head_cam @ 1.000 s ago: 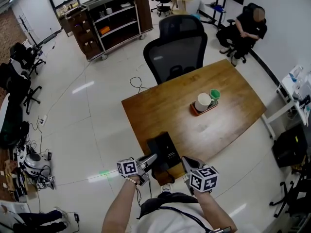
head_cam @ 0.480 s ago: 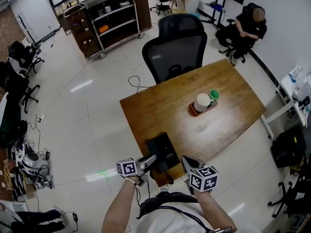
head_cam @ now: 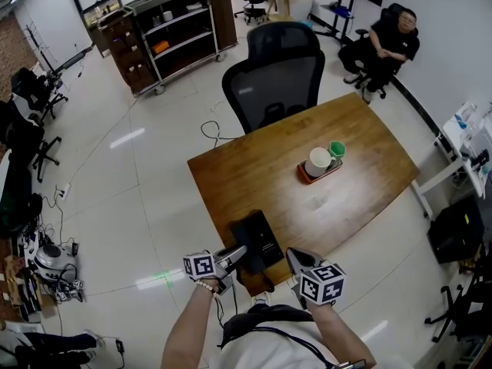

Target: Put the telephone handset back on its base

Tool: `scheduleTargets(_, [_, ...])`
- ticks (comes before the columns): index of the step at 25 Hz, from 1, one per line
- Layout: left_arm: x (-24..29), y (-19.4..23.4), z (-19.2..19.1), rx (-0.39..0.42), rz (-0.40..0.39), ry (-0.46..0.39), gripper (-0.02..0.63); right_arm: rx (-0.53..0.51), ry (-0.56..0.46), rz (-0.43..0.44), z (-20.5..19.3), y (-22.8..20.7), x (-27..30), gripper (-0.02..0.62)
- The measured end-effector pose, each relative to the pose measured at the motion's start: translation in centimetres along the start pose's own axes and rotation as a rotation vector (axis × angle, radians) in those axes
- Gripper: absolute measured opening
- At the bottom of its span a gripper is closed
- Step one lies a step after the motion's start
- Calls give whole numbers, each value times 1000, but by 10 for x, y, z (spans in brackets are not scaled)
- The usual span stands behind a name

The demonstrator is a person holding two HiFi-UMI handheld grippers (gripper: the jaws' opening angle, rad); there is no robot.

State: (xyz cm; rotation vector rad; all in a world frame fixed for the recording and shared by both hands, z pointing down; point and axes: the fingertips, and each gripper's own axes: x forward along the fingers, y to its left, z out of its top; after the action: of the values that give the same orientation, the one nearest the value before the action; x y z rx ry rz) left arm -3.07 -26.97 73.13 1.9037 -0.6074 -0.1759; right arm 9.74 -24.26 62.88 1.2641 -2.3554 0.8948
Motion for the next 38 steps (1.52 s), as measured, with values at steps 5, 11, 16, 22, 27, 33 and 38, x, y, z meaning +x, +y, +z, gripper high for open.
scheduleTargets(5, [-11, -3, 10, 8, 27, -53, 140, 10, -2, 3, -2, 0, -1, 2])
scheduleTargets(11, [-53, -14, 28, 32, 121, -185, 133, 26, -3, 7, -5, 6, -2, 2])
scheduleTargets(16, [-89, -29, 23, 58, 295, -221, 3, 25, -3, 19, -8, 16, -4, 2])
scheduleTargets(22, [-122, -54, 11, 178, 518, -202, 3, 20, -20, 17, -10, 30, -10, 2])
scheduleTargets(27, [-138, -73, -3, 329, 609, -135, 3, 11, -42, 8, -18, 54, -18, 3])
scheduleTargets(33, [-144, -93, -10, 483, 666, -109, 3, -2, -64, -14, -32, 79, -35, 3])
scheduleTargets(38, [-145, -108, -15, 560, 683, -120, 3, -14, -93, -43, -38, 90, -53, 3])
